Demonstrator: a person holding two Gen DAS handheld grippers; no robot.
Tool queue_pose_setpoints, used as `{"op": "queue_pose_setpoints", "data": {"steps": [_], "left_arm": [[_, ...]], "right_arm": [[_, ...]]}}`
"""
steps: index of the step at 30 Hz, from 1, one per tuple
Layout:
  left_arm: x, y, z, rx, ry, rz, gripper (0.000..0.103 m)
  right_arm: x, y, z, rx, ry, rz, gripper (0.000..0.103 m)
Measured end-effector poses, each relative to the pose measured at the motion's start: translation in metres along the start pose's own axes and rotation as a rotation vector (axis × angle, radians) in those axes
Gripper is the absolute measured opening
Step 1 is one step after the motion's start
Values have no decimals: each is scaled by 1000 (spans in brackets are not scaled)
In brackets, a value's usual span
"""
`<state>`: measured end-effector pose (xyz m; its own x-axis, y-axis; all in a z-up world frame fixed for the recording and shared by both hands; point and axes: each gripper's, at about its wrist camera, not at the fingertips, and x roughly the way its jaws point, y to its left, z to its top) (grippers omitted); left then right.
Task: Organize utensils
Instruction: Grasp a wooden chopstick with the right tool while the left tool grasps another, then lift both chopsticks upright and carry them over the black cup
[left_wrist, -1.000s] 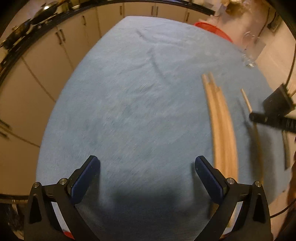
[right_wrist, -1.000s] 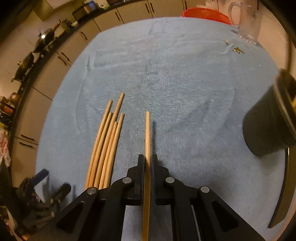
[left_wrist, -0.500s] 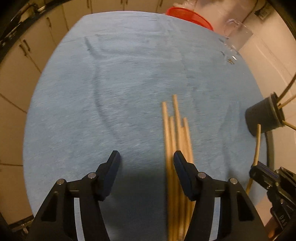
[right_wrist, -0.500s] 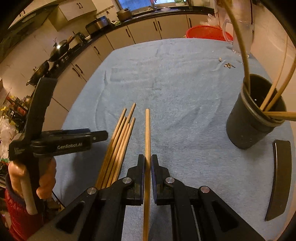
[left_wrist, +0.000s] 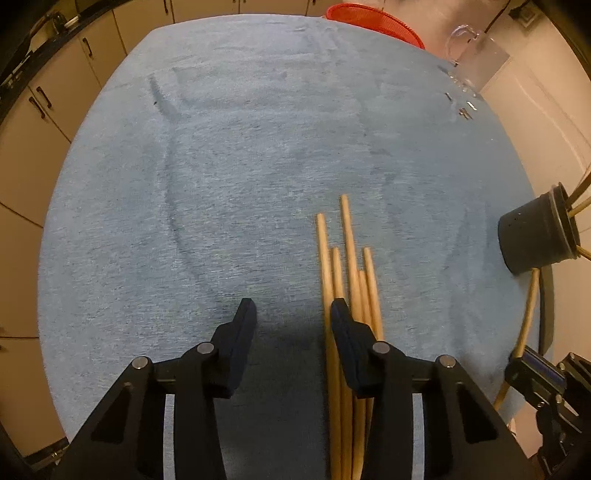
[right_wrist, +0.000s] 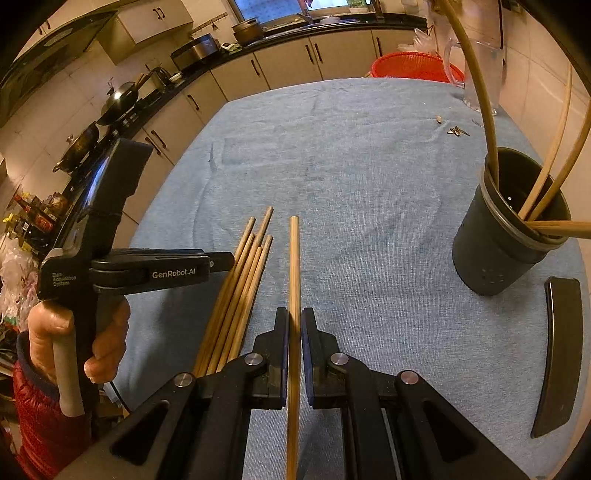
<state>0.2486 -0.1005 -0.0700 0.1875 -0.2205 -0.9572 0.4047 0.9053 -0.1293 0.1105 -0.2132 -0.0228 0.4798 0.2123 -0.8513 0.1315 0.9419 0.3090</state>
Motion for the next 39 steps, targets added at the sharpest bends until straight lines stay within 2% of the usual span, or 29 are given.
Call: {"op": "queue_pose_setpoints", "data": {"steps": [4,6,12,16,19,20,21,22,25,31,37,39], "left_arm": [[-2,-4,0,20,-12,12,41],[1,-6,-1,27,-7,22,35],[5,-17,-2,63,-6,47,25],[11,-23,-2,68,3,64,25],[11,-27,-6,76,-27,94,25],[10,-25,-8,66,-39,94,21],[10,-24,-9,57,-49,98,9],[9,-24,-9,50,-54,103,7],[3,-13,-15,7,-71,40,6],[-43,-1,-37,-42,-224,-8,6],[-110,-1,-65,-49,-409,-29,6],[-126,4,-71,-51,-448,-38,6]], "right_arm": [[2,2,1,-1,5,-3,7],[3,1,1,-1,6,-3,7],[4,0,2,5,9,-6,7],[6,0,3,4,8,-8,7],[8,0,4,7,8,-10,7],[10,0,4,6,8,-12,7],[11,-1,4,7,9,-13,7],[11,-1,4,11,8,-10,7],[8,1,3,4,-4,-1,7],[-8,6,4,-20,-75,34,7],[-39,18,2,-74,-215,48,7],[-49,22,0,-89,-260,52,7]]}}
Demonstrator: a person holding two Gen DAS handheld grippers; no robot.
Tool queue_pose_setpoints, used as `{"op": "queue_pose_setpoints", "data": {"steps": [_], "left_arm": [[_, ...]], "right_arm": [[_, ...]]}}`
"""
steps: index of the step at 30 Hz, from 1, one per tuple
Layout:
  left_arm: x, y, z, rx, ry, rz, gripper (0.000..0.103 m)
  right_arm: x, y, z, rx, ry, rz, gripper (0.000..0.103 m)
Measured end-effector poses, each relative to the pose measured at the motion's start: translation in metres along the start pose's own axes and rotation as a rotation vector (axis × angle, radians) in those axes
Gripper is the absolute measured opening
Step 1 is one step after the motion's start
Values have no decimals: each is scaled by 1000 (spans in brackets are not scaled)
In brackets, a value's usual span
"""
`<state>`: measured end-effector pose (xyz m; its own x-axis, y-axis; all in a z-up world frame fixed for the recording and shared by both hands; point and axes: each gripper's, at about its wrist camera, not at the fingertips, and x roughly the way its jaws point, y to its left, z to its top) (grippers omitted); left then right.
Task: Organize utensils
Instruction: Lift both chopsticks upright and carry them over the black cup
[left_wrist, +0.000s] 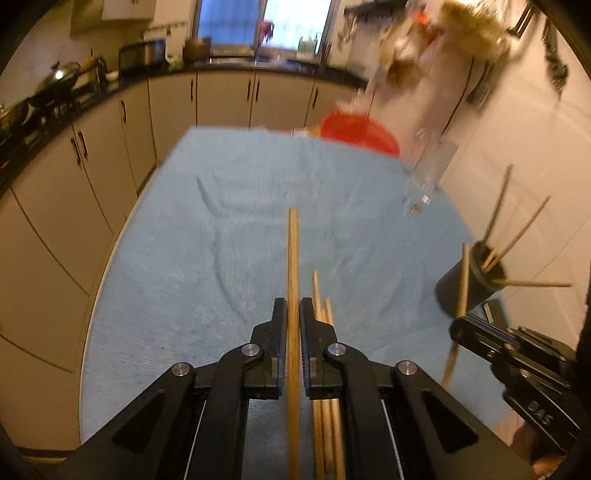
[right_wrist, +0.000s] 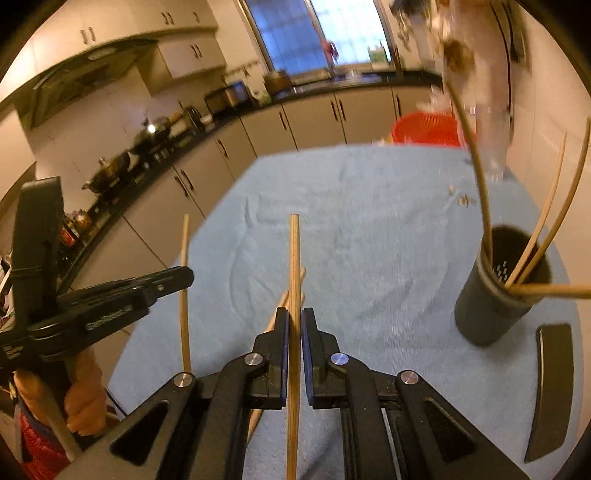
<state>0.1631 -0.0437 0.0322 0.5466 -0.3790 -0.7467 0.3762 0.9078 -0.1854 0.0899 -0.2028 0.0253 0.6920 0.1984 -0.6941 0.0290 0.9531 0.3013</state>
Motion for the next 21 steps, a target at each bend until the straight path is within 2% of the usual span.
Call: {"op": "queue_pose_setpoints", "data": {"steps": [7,21], "left_arm": [[-36,-14,-4,19,-84,-6,6],[-56,-25,7,44,-130,-15,6]], "right_arm": [[-31,11,-2,-28,-134,-11,7],[-55,6,2,-11,-205,-18,7]]}}
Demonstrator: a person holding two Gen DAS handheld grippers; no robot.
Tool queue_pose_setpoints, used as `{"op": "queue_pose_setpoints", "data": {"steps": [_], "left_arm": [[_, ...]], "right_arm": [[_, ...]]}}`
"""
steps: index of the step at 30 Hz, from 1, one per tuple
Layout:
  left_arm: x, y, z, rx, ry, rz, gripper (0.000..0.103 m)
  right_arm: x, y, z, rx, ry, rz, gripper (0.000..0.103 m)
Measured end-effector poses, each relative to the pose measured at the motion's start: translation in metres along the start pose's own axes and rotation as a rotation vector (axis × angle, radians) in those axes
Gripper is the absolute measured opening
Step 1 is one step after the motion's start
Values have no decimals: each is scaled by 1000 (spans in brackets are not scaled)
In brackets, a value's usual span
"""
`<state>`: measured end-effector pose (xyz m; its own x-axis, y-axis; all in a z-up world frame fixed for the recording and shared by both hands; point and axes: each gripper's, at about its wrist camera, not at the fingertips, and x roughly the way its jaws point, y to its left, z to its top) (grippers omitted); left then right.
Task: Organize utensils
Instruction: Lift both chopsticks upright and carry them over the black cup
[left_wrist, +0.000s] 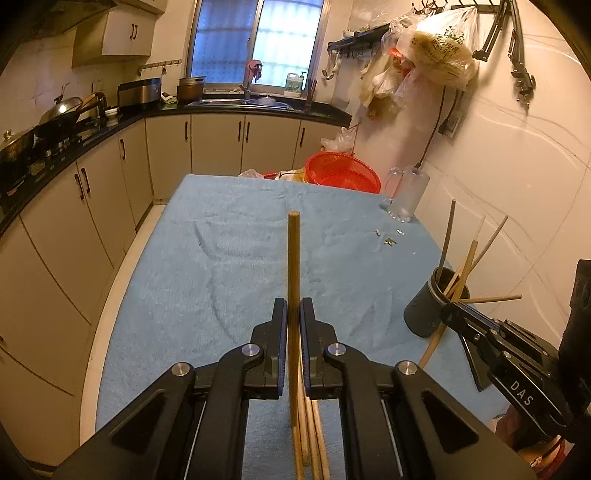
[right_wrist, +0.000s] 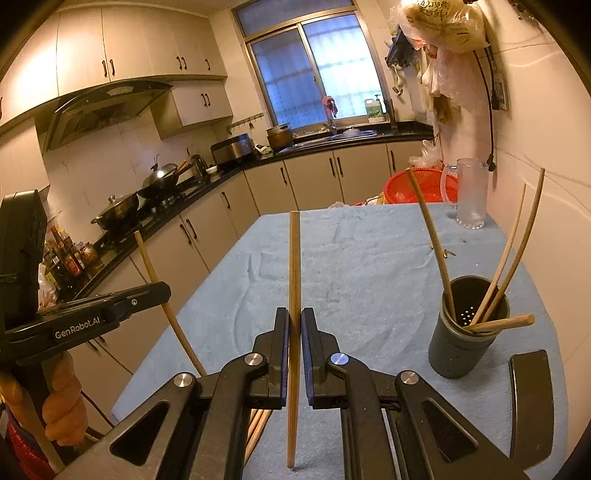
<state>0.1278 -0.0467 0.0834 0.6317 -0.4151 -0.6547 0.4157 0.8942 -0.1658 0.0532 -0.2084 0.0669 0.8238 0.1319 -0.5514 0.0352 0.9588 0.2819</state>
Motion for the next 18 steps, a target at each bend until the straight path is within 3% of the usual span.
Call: {"op": "queue_pose_setpoints", "data": {"steps": [18], "left_arm": [[-15,-17,14,49,-29,-40,6]], "right_arm": [[-40,-12,16,21,-105,-9,7]]}}
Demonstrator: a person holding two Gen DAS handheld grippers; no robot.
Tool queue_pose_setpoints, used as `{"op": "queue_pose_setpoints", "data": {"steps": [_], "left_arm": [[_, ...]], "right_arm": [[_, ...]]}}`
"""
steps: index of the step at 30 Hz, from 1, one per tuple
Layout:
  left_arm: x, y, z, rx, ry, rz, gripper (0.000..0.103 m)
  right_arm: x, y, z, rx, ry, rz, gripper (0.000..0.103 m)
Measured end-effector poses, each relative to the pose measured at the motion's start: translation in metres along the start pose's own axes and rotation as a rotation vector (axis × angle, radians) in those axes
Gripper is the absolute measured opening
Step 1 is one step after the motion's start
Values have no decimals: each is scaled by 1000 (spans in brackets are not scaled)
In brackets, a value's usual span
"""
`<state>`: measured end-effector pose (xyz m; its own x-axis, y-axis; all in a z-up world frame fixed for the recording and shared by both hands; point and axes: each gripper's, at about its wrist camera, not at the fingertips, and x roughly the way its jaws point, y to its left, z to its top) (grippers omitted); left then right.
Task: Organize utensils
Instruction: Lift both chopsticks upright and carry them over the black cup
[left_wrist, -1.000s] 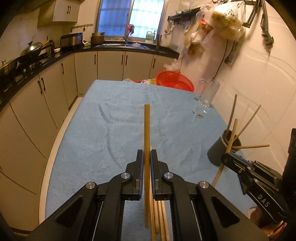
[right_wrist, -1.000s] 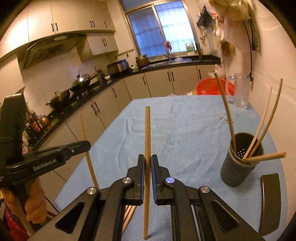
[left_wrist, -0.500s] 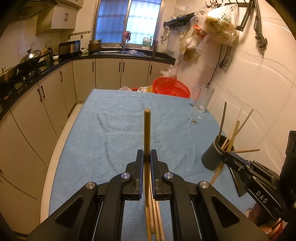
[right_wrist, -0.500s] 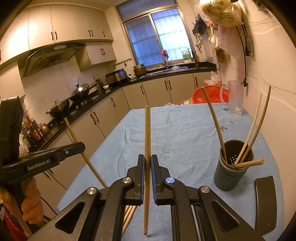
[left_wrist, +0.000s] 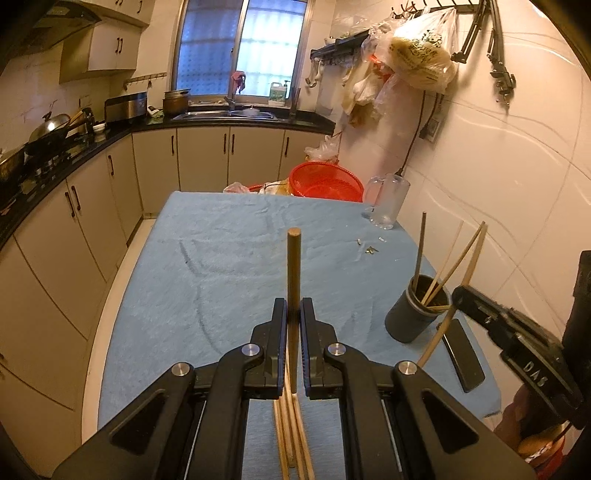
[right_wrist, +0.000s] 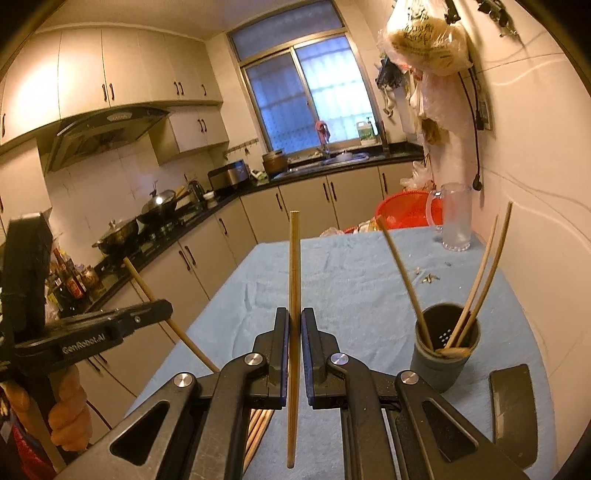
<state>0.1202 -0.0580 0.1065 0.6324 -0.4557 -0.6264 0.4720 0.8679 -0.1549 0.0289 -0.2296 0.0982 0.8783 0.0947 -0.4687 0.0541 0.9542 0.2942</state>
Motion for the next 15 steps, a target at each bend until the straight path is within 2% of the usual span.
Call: {"op": "queue_pose_setpoints", "data": {"steps": [15], "left_arm": [[-10,-45,31,78,-24,-82,6]], "right_arm": [[-91,-44,49,76,-205,-36,7]]}}
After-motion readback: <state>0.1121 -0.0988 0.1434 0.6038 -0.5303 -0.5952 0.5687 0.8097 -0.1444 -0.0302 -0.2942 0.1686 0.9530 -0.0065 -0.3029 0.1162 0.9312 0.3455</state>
